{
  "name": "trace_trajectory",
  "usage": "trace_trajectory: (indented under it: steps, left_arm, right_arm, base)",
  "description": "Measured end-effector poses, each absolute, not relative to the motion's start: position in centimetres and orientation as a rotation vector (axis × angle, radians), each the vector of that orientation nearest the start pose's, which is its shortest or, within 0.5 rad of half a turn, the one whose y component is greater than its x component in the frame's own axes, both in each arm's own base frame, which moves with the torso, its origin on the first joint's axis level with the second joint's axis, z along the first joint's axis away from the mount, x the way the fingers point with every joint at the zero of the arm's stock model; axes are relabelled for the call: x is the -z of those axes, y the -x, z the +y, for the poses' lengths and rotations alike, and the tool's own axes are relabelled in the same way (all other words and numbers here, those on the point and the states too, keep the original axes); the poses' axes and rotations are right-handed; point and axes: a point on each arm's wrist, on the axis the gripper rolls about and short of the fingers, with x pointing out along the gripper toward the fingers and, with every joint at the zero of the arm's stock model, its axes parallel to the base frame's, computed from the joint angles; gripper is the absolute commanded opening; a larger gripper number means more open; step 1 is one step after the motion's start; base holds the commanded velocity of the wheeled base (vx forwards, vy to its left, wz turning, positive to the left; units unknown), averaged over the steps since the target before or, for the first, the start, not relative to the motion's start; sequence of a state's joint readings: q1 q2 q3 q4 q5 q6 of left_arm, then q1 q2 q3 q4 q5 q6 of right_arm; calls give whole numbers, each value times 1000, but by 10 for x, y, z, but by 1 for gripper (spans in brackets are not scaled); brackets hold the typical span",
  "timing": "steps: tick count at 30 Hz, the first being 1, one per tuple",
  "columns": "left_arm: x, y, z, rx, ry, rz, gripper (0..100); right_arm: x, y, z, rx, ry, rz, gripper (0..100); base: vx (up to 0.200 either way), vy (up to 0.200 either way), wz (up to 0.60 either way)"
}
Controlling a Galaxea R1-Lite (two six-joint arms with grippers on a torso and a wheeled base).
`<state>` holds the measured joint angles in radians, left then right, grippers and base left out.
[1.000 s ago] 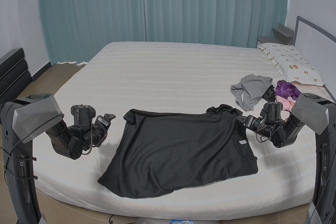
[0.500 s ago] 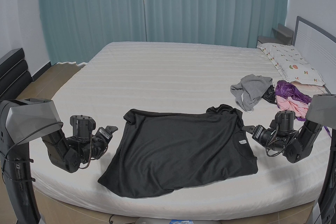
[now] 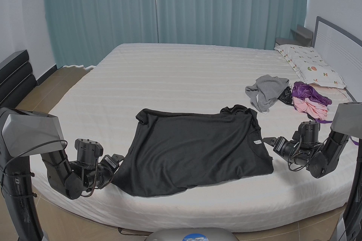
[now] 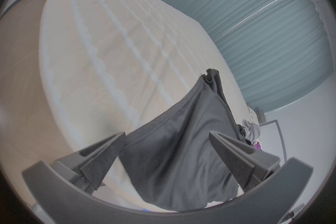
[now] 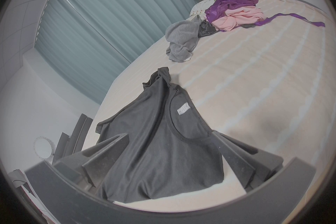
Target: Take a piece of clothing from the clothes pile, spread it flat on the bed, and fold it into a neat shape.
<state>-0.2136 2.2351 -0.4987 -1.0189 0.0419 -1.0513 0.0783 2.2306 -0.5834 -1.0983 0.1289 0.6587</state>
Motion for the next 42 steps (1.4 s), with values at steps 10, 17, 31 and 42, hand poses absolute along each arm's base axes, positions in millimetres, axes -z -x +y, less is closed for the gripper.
trace_trajectory:
  steps: [10, 17, 31, 42]
  left_arm:
    - [22, -291, -67, -259, 819, 744, 100]
    - [30, -294, -70, -257, 711, 743, 100]
    - [43, -304, -72, -264, 631, 732, 0]
    - [15, -302, -55, -290, 663, 648, 0]
  right_arm:
    - [4, -330, 27, -2, -652, 602, 100]
    - [7, -332, 27, 0, -652, 605, 100]
    - [19, -328, 33, -26, -622, 601, 100]
    - [33, -327, 43, -47, -596, 648, 100]
  base:
    - [0, 0, 0]
    - [0, 0, 0]
    - [0, 0, 0]
    - [0, 0, 0]
